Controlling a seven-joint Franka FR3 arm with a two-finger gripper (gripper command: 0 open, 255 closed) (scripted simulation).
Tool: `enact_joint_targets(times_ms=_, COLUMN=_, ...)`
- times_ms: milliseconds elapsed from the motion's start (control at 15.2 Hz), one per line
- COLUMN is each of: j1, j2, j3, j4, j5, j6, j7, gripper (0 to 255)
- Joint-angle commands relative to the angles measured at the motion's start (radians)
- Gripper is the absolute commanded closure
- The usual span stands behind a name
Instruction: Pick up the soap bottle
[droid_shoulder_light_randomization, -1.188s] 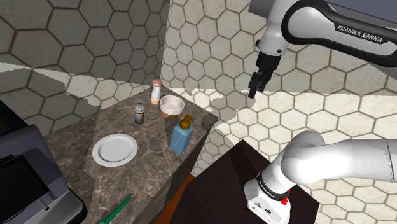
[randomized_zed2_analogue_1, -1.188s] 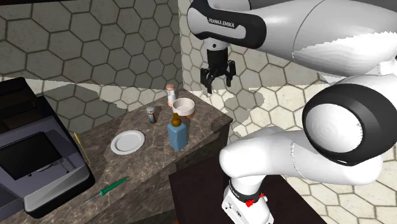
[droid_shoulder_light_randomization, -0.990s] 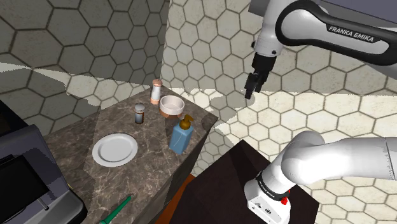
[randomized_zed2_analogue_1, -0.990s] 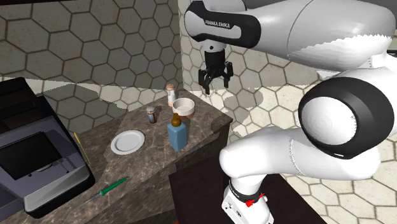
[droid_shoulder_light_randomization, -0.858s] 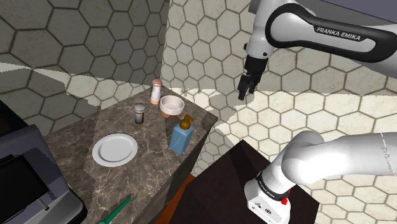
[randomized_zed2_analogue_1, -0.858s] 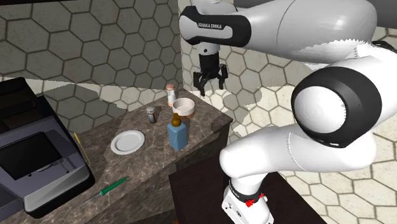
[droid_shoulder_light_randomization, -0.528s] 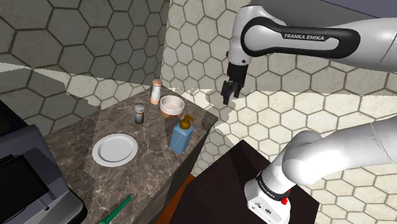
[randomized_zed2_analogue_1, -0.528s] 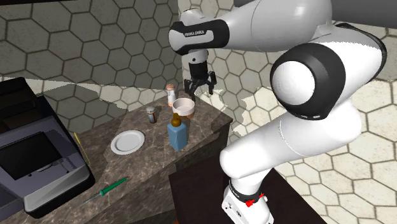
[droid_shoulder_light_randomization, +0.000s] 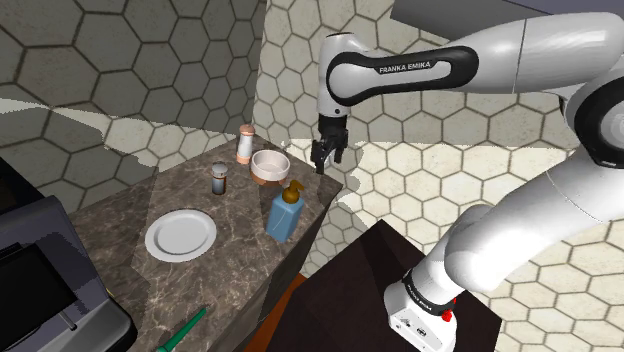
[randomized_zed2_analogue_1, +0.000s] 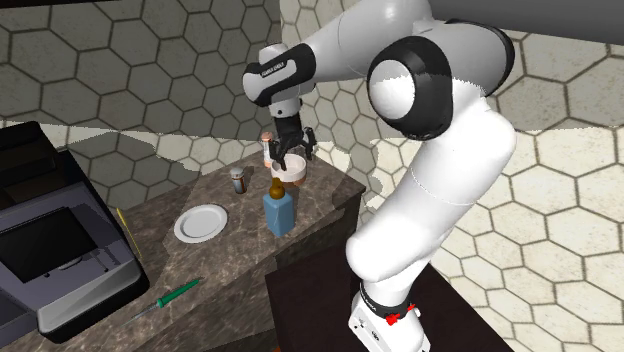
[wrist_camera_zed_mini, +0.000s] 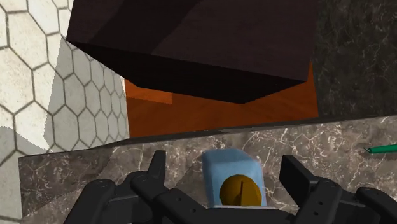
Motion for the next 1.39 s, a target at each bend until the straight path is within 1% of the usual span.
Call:
enact_joint_targets(times_ms=0, j1=0.007, j2=0.079, j3=0.01, j4=0.035, j5=0.003, j6=0.03, j7=0.009, gripper=0)
enact_joint_targets(times_ms=330, j1=0.027, j2=0.279, j3=0.031, j4=0.146, j5=0.005, j6=0.084, j7=0.032, gripper=0)
enact_joint_targets(times_ms=528, j1=0.04, j2=0.401, j3=0.041, j4=0.227, j5=0.003, j6=0.103, j7=0.045, gripper=0)
enact_joint_targets(times_ms=594, j1=0.043, j2=0.425, j3=0.043, j4=0.244, j5=0.002, j6=0.106, j7=0.047, gripper=0)
enact_joint_targets(times_ms=1056, j1=0.044, j2=0.479, j3=0.041, j4=0.216, j5=-0.003, j6=0.188, j7=0.05, gripper=0)
enact_joint_targets(times_ms=1188, j1=0.044, j2=0.484, j3=0.041, j4=0.214, j5=-0.004, j6=0.195, j7=0.05, gripper=0)
enact_joint_targets(times_ms=1254, j1=0.045, j2=0.484, j3=0.041, j4=0.214, j5=-0.004, j6=0.195, j7=0.05, gripper=255)
enact_joint_targets(times_ms=1320, j1=0.045, j2=0.483, j3=0.041, j4=0.212, j5=-0.004, j6=0.196, j7=0.05, gripper=255)
